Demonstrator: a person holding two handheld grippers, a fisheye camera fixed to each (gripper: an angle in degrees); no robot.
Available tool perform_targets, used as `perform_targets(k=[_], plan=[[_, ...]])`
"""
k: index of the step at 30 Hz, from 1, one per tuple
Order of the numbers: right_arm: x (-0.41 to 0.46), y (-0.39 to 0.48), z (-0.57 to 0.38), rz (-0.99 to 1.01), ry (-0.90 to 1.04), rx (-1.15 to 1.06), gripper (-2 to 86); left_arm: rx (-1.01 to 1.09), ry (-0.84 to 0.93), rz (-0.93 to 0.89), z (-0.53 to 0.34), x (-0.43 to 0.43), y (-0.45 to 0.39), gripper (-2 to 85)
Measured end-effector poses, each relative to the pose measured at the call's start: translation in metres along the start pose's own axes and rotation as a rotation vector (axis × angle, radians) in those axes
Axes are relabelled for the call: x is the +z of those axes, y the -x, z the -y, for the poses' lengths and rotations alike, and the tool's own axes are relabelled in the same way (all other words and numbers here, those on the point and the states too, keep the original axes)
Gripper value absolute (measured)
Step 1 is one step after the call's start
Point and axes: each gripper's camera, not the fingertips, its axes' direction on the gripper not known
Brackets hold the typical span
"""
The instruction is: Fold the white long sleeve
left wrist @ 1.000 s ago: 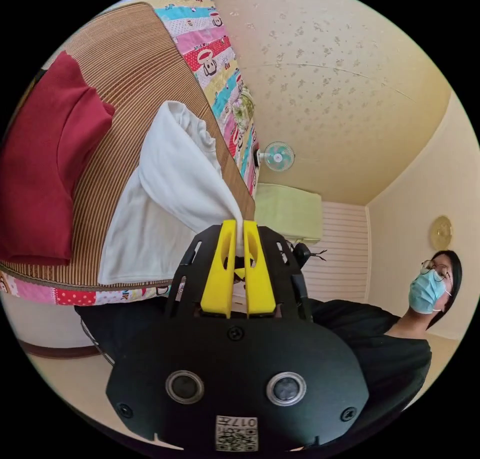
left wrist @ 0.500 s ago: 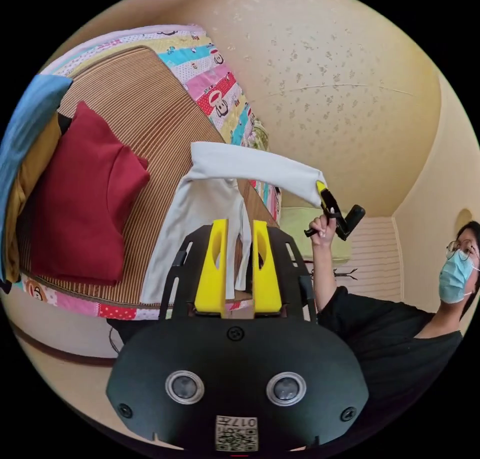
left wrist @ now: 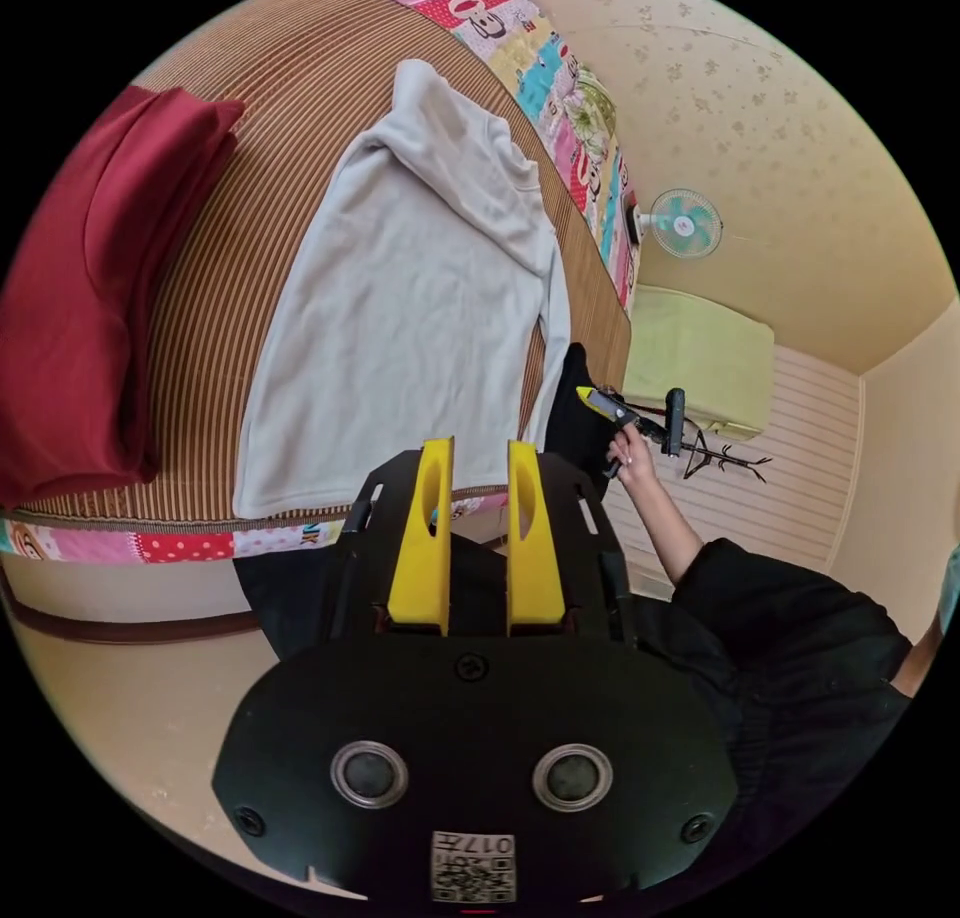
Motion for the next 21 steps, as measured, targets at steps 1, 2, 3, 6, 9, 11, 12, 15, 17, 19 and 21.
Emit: perform_targets(k=[1,2,3,6,9,11,12,15,17,19,21], plan=[[0.011,-0.001,-0.008,-0.024,0.018,0.025,12.8,-0.001,0.016,-0.004,0.001,0.005,-0.006,8.5],[0.031,-0.004,-0.022,-0.074,0.048,0.085,12.9,-0.001,0.022,-0.007,0.002,0.007,-0.008,8.5],[0.051,-0.006,-0.035,-0.086,0.075,0.139,12.6,0.002,0.035,-0.01,0.002,0.011,-0.014,8.4],[0.076,0.0,-0.054,-0.167,0.115,0.168,9.1,0.005,0.07,0.002,0.002,0.022,-0.024,8.0],[0.031,0.0,-0.058,-0.099,-0.001,0.221,3.5,0.005,0.098,-0.013,0.0,0.025,-0.028,7.8],[-0.024,-0.001,-0.063,0.023,-0.134,0.23,3.0,0.016,0.097,-0.013,-0.003,0.019,-0.03,7.8],[-0.066,-0.001,-0.065,0.142,-0.225,0.211,2.8,0.021,0.096,-0.009,-0.005,0.014,-0.03,7.7],[-0.164,0.01,-0.05,0.496,-0.381,0.126,2.8,0.012,0.082,-0.023,-0.008,-0.003,-0.022,7.7],[-0.207,0.037,-0.024,0.684,-0.415,0.001,2.9,-0.001,0.07,-0.044,-0.01,-0.012,-0.015,7.6],[-0.233,0.084,0.014,0.823,-0.368,-0.159,3.2,-0.024,0.061,-0.025,-0.013,-0.022,-0.006,7.8],[-0.244,0.169,0.069,0.892,-0.211,-0.379,4.2,-0.037,0.062,0.009,-0.016,-0.028,-0.001,8.3]])
